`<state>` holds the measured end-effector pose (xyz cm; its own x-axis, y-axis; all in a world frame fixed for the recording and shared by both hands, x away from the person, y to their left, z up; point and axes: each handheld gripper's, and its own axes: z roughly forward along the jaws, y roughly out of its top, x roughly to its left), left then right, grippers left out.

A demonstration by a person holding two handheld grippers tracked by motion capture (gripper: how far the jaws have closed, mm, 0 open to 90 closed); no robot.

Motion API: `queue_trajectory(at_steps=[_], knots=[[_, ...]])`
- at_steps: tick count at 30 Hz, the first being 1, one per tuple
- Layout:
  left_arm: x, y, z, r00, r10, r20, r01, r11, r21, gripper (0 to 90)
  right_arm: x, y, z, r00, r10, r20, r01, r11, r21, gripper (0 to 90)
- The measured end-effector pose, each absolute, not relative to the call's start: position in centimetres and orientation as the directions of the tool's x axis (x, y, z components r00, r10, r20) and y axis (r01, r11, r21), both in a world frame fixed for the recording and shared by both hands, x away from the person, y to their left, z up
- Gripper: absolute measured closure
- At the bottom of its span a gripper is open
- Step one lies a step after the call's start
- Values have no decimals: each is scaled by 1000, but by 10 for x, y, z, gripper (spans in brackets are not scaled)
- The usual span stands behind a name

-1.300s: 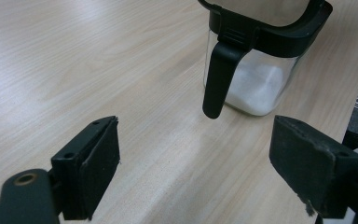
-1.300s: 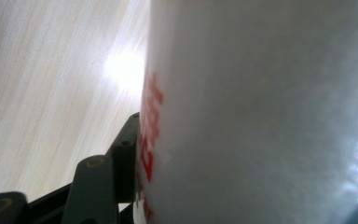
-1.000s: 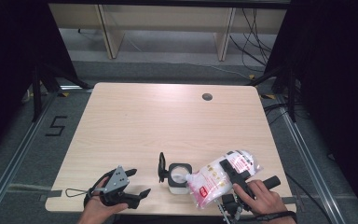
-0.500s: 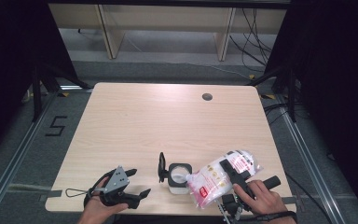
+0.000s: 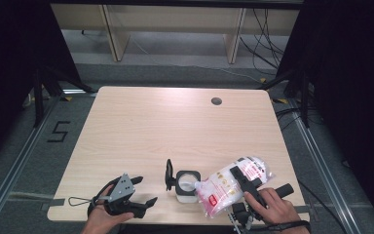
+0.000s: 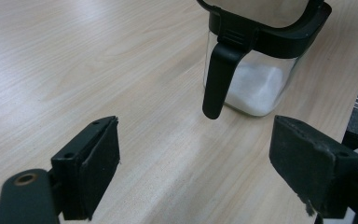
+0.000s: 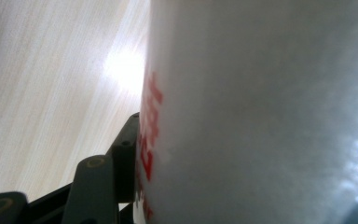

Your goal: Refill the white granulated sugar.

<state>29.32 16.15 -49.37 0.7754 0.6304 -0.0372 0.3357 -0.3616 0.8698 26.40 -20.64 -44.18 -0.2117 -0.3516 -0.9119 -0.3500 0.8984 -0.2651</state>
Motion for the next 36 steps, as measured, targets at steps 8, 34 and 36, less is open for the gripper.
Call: queue_trajectory(at_steps=[8, 34, 36], knots=[[295, 163, -493, 785, 619, -2, 310, -390, 867, 158, 264, -206, -441, -212, -354, -911, -349, 898, -268, 445], [295, 163, -493, 786, 618, -4, 310, -388, 868, 158, 261, -205, -442, -190, -357, -915, -330, 901, -283, 446], [295, 163, -493, 785, 620, -6, 312, -387, 867, 158, 262, -204, -441, -191, -368, -910, -341, 894, -290, 446]])
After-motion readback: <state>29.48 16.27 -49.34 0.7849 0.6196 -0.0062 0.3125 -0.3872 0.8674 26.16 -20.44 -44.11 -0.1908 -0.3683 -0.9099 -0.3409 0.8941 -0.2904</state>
